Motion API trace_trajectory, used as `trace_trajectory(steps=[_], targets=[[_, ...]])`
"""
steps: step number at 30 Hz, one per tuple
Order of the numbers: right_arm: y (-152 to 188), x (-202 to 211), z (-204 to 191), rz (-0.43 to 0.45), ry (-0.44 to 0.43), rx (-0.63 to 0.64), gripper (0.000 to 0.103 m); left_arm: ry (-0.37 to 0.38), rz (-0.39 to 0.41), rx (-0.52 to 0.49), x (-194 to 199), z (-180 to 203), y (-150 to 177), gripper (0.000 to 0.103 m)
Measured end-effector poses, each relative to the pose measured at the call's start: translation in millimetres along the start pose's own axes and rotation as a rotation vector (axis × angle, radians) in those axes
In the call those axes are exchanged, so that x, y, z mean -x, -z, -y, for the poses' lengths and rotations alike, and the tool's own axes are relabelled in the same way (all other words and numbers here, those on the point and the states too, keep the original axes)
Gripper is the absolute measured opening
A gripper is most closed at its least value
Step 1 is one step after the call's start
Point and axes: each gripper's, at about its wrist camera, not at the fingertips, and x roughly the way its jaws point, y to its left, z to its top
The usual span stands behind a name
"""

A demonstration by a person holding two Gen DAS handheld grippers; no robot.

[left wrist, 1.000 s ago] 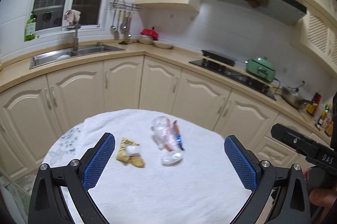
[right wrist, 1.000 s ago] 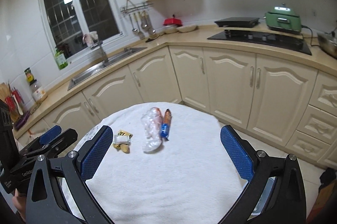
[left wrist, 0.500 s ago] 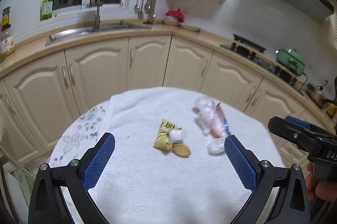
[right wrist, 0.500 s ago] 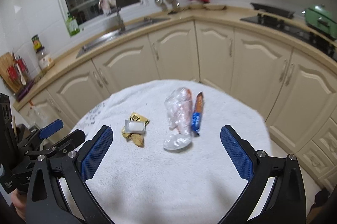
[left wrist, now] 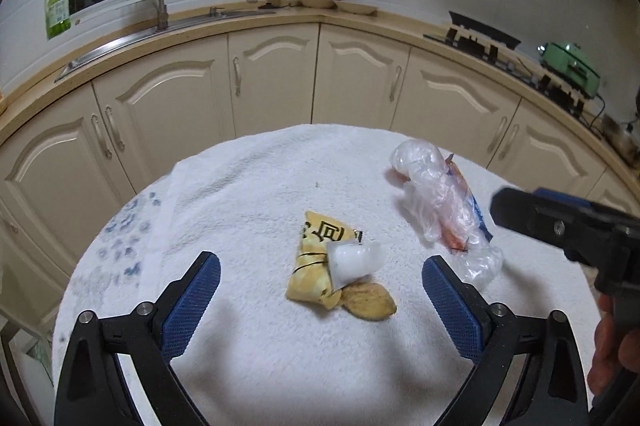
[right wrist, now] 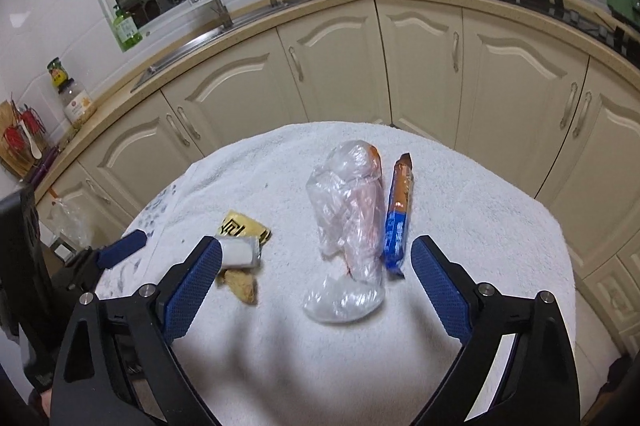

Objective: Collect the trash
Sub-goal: 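Grasp the white cup with the left gripper while the right grasps the clear bag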

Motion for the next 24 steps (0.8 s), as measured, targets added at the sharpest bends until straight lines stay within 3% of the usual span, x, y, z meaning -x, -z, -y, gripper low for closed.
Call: trace_trajectory(steps=[5, 6, 7, 12, 14, 19, 24], targets=[[-16.1, -31.6, 6.4, -0.017, -0.032, -0.001, 0.085, -0.013, -0.049, -0.025, -50.6, 8.3, -8.7, 0.07], [-18.5, -40.3, 7.3, -0.03, -0.034, 0.001, 0.084, -0.009, -0.062, -0.028, -61.3, 9.1, -13.6, 0.058], [-20.6, -50.7, 8.3, -0.043, -0.032, 0.002, 0.081, 0.003, -0.071, -0.026, -67.8, 9.9, -13.5, 0.053], [-19.7, -87.0, 11.0, -0.103, 0.011, 0.031, 0.072, 0.02, -0.053, 0.006, -85.4, 1.5, -21.2, 0.049], [-16.9, -99.2, 11.3, -0.12, 0.027, 0.05, 0.052, 0.038, -0.047, 0.027, -87.9, -3.8, -23.4, 0.047], [-9.1, -100.2, 14.7, -0.116, 0.021, 0.044, 0.04, 0.055, -0.039, 0.055, -96.6, -13.6, -29.0, 0.045], [0.0, -83.9, 22.5, -0.106, -0.027, 0.0, 0.04, 0.07, -0.01, 0.061, -92.7, -22.3, -28.0, 0.036]])
